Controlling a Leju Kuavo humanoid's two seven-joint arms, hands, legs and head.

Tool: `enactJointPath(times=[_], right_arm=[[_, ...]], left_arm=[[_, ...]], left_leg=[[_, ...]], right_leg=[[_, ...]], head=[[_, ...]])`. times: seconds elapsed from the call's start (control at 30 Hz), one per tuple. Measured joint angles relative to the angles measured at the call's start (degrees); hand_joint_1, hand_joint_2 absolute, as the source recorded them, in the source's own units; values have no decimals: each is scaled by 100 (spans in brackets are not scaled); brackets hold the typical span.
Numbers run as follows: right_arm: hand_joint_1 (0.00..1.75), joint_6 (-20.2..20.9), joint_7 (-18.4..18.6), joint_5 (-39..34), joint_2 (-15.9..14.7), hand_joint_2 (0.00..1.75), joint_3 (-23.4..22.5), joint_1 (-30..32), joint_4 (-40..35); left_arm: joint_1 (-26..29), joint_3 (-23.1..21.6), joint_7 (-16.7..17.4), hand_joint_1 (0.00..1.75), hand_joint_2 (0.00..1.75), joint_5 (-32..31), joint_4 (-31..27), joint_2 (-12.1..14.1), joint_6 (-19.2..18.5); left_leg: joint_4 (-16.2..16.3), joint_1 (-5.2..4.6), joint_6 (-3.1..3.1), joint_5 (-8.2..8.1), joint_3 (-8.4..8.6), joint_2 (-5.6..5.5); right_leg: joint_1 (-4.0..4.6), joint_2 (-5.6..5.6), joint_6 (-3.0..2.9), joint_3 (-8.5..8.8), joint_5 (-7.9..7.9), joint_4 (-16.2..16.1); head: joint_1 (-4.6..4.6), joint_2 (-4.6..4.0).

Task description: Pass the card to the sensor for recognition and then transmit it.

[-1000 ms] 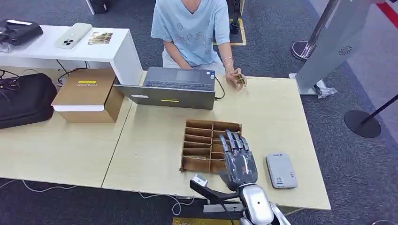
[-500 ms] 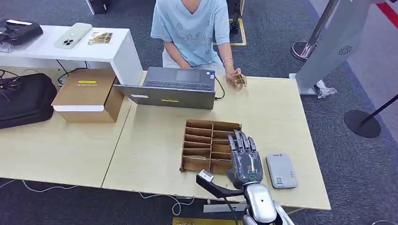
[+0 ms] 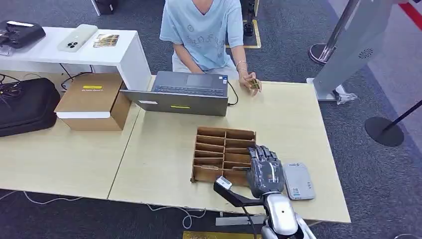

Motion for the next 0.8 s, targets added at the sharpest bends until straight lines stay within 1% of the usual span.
enactJointPath(times=[0.07,0.1,0.17,0.2,0.3,0.47,0.53,0.7,0.77,0.8], right_arm=[[12,0,-11,2,18,175,-22,1,-2],[16,0,-11,2,18,175,-29,2,-9],[14,0,-13,2,20,175,-37,7,-15],[17,0,-13,2,20,175,-48,11,-15],[19,0,-13,2,20,175,-76,14,-15],[19,2,-13,2,18,175,-112,19,-15],[14,4,-13,2,20,175,-114,28,-15],[14,15,-39,4,20,175,-120,55,-31],[17,18,-42,7,20,175,-127,57,-52],[14,22,-46,7,20,175,-131,58,-57]], left_arm=[[0,0,0,0,0,-11,0,0,-20],[0,0,0,0,0,-7,0,0,-40],[2,0,0,0,0,33,0,0,-65],[3,0,0,0,0,37,0,0,-72],[3,0,-2,0,0,35,0,0,-74],[3,0,-9,0,0,9,0,0,-81],[2,0,-11,0,0,9,0,0,-81],[2,0,-68,0,0,-9,0,0,-81],[2,0,-92,0,0,-11,0,0,-83],[2,0,-105,0,0,-22,0,0,-85]], left_leg=[[0,0,0,0,0,0],[0,0,0,0,0,0],[0,0,0,0,0,0],[0,0,0,0,0,0],[0,0,0,0,0,0],[0,0,0,0,0,0],[0,0,0,0,0,0],[0,0,0,0,0,0],[0,0,0,0,0,0],[0,0,0,0,0,0]], right_leg=[[0,0,0,0,0,0],[0,0,0,0,0,0],[0,0,0,0,0,0],[0,0,0,0,0,0],[0,0,0,0,0,0],[0,0,0,0,0,0],[0,0,0,0,0,0],[0,0,0,0,0,0],[0,0,0,0,0,0],[0,0,0,0,0,0]], head=[[0,0],[0,0],[0,0],[0,0],[0,0],[0,0],[0,0],[0,0],[0,0],[0,0]])
